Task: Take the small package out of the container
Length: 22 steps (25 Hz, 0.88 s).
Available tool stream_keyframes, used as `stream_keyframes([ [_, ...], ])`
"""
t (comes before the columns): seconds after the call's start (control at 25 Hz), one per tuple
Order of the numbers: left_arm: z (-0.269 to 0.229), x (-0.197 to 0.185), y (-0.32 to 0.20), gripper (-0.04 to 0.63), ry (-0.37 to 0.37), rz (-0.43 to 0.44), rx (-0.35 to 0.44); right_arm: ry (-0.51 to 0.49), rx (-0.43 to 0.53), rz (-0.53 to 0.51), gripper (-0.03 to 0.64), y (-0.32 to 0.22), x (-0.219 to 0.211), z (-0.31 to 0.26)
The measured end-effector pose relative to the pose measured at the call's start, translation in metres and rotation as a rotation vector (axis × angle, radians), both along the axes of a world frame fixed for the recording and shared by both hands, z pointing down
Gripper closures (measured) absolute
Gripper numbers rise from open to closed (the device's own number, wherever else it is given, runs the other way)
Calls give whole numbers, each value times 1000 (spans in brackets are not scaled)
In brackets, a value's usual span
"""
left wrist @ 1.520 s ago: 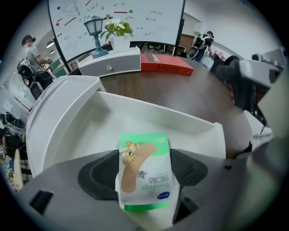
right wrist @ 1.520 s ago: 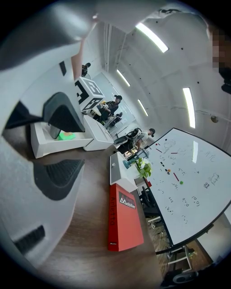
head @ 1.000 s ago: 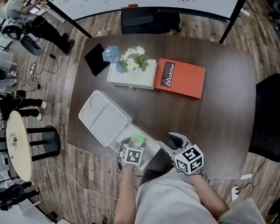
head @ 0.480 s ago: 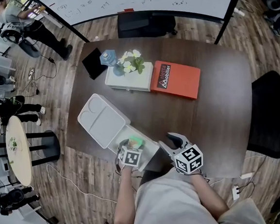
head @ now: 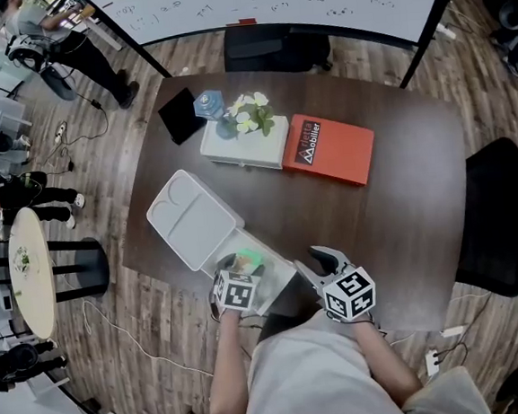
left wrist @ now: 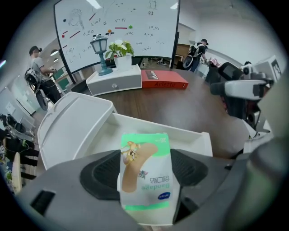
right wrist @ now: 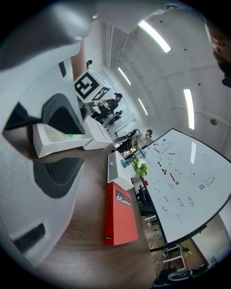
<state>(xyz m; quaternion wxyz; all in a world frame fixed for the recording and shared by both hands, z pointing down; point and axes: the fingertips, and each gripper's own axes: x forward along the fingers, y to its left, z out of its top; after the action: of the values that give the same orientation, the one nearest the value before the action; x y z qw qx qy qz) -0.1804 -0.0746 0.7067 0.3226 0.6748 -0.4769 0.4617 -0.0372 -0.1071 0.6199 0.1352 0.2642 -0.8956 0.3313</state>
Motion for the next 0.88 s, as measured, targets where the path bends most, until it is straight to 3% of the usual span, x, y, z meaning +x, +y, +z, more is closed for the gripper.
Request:
stream_keyframes([
  [0.56, -38, -7, -3, 265, 36, -39, 155, 5, 27, -17, 457, 6, -4, -10],
  [0.88, -73, -6, -3, 265, 128, -122, 280, 12, 50, -34, 460, 12, -7, -14],
])
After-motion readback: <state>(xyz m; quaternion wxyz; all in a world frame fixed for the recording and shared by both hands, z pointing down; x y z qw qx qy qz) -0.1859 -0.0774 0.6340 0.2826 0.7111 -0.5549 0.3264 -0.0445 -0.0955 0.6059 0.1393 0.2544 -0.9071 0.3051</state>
